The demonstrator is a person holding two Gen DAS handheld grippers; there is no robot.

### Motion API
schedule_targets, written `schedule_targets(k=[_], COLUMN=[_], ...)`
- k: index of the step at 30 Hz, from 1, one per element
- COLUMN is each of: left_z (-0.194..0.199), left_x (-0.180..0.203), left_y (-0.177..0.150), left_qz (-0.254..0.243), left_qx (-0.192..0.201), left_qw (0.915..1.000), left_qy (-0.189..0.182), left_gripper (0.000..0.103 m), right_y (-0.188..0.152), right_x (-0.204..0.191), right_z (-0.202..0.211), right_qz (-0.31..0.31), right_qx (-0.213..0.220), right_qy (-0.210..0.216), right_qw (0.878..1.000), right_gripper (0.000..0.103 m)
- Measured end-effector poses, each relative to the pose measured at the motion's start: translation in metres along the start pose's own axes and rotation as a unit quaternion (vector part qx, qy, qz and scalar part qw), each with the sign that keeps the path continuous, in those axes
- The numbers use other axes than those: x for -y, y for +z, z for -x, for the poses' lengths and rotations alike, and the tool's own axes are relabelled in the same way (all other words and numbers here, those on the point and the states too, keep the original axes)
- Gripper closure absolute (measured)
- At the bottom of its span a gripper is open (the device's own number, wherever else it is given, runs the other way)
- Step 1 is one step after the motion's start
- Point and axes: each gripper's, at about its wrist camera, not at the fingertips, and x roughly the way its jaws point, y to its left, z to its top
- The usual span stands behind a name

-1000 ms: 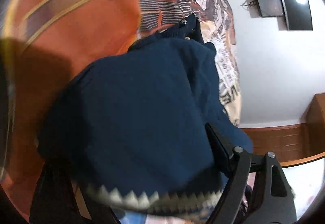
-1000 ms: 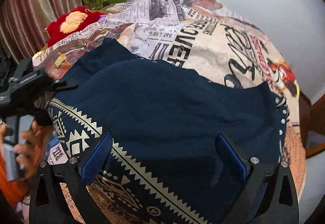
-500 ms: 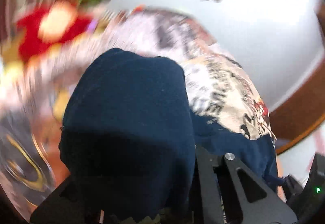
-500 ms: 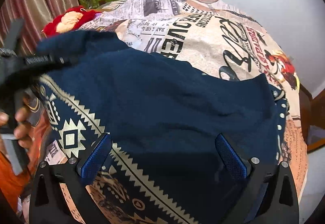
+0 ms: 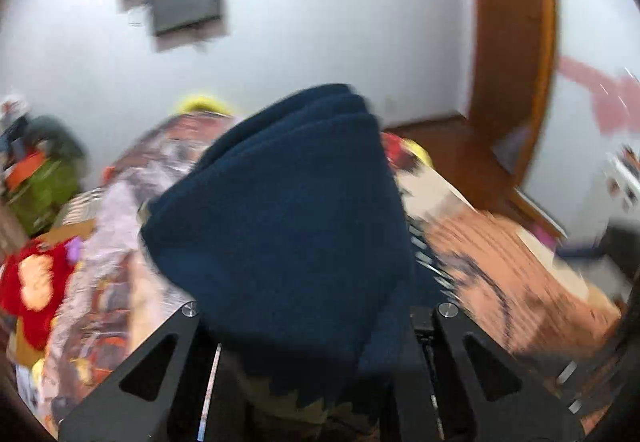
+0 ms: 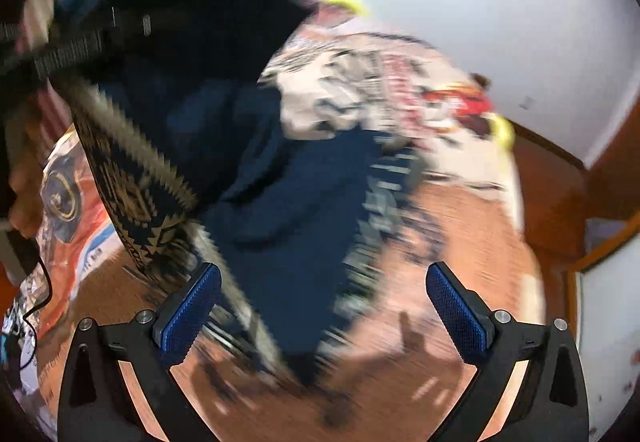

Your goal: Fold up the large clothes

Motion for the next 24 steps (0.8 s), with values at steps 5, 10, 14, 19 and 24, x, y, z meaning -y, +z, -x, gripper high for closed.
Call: schedule_targets(k=[5,10,14,19,24], left_z=[-0.003,0.014,0.027,0.046,0.071], left_x=[0.038,0.049,0.053,0.042,0.022], left_y=[-0.033,-0.06,-0.07,-0.074,-0.068], left_qz=[-0.039,-0.057,-0.066,-0.033,-0.008], left_qx=[-0.057,-0.088,-0.098,-0.112,-0.11], left_qw=[0.9952,0.9874,0.9879,0.9863,0.9831], left_qy=[-0.069,-0.119,-0.1,-0.116,-0.146], left_gripper=[0.093,0.093,0.088,0.079,0.046], right_y=[-0.03,-0.051,-0.053,-0.044,-0.026], right_x=[0.049,0.063,0.059,0.046,0.036], right_z=[0.048,0.067,0.07,0.074,0.078], right_qz=[-0.045,-0.052,-0.049,-0.048,-0.046], right_qx=[0.016,0.021,0.031,0.05,0.065], right_qy=[-0.023,-0.03,-0.021,0.008,0.035], right_qw=[0.999,0.998,0.998,0.998,0.996], right_gripper=[0.001,0.001,0.001,0.001,0.001])
